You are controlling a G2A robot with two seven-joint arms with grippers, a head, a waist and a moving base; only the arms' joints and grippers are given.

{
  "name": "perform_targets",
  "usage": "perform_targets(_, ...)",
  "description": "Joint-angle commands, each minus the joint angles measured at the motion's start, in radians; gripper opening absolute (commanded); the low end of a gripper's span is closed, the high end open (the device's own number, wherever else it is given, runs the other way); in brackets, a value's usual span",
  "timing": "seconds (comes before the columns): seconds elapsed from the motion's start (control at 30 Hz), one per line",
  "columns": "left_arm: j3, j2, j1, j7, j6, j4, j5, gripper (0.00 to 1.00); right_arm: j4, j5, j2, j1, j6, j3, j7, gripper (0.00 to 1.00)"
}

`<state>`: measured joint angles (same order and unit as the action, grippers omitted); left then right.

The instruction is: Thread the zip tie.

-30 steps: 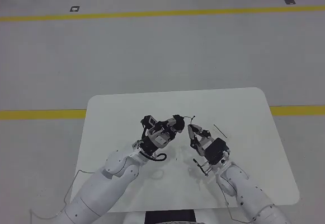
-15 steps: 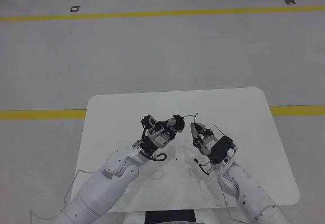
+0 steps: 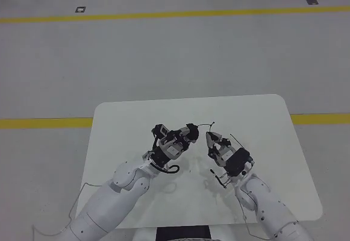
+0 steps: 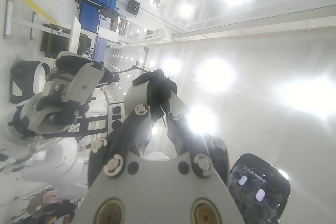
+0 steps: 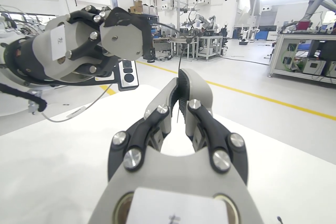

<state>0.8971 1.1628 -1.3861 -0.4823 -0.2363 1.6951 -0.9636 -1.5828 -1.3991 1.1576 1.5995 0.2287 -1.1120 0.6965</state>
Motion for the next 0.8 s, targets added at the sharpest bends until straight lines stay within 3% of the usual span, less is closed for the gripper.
perform_targets(0.0,0.000,0.000,0.000,0.000,0.000,0.000,0.000,0.69,-0.001,-0.011,0.000,0.001,-0.005,-0.001,0.001,0.00)
perform_targets(0.07,0.000,0.000,0.000,0.000,0.000,0.000,0.000,0.85,-0.001,-0.023,0.000,0.001,-0.011,-0.003,0.001,0.00)
perform_targets(0.23,0.000,0.000,0.000,0.000,0.000,0.000,0.000,0.87,0.000,-0.050,0.001,0.002,-0.025,-0.004,0.003,0.00)
perform_targets(0.33,0.000,0.000,0.000,0.000,0.000,0.000,0.000,0.79,0.001,-0.060,0.002,0.002,-0.030,-0.004,0.005,0.00)
perform_targets(0.4,0.000,0.000,0.000,0.000,0.000,0.000,0.000,0.63,0.002,-0.066,0.003,0.002,-0.032,-0.004,0.005,0.00)
perform_targets(0.43,0.000,0.000,0.000,0.000,0.000,0.000,0.000,0.49,0.002,-0.070,0.003,0.002,-0.032,-0.004,0.005,0.00)
perform_targets(0.5,0.000,0.000,0.000,0.000,0.000,0.000,0.000,0.41,0.003,-0.077,0.003,0.002,-0.035,-0.005,0.005,0.00)
perform_targets(0.77,0.000,0.000,0.000,0.000,0.000,0.000,0.000,0.29,0.008,-0.109,0.004,0.001,-0.044,-0.003,0.002,0.00)
